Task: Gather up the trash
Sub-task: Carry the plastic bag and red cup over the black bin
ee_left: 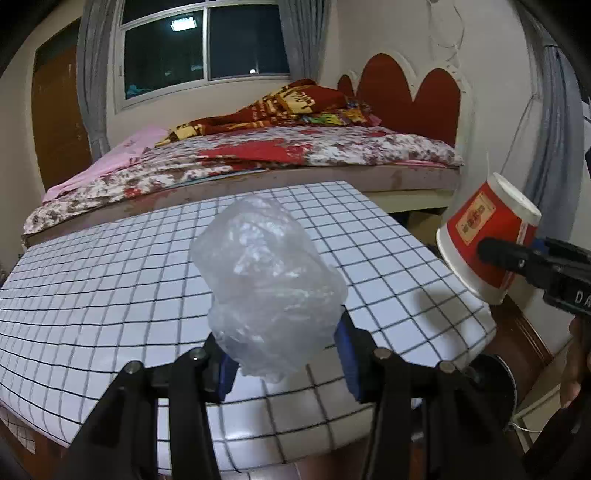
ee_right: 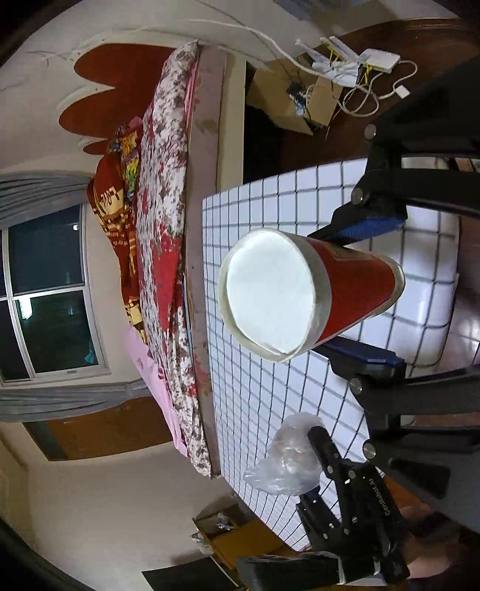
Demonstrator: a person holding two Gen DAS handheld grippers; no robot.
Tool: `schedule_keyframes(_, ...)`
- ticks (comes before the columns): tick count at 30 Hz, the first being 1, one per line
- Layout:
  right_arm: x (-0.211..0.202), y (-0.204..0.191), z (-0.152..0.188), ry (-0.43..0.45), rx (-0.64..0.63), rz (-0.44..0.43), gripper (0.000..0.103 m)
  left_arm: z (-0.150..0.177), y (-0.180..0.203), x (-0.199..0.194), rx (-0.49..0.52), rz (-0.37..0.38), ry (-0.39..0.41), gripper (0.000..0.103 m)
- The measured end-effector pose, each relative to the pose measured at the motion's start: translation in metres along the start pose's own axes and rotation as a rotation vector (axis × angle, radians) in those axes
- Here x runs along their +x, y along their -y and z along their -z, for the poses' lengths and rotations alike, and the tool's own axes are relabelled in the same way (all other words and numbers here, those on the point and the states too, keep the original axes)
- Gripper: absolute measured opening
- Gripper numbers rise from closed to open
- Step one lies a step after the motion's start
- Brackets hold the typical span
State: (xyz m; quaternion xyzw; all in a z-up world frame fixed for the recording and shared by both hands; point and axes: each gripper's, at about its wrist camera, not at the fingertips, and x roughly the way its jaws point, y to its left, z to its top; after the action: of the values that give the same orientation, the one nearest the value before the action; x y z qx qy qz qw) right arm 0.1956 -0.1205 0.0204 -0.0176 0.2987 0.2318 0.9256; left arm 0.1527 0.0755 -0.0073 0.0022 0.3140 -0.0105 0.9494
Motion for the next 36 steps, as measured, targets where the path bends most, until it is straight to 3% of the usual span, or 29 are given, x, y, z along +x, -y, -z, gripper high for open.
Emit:
schedule_keyframes(23, -0.093, 0.108, 0.082, 0.021, 0.14, 0.154, 0.05, 0.025, 0.14, -0.004, 0.147, 0.204, -0.014, 0.048)
schedule_keyframes(36, -0.127, 0.146, 0.119, 0.005, 0.177, 0.227, 0.051, 0.042, 0.192, -0.002, 0.206, 0.312, -0.042, 0.048)
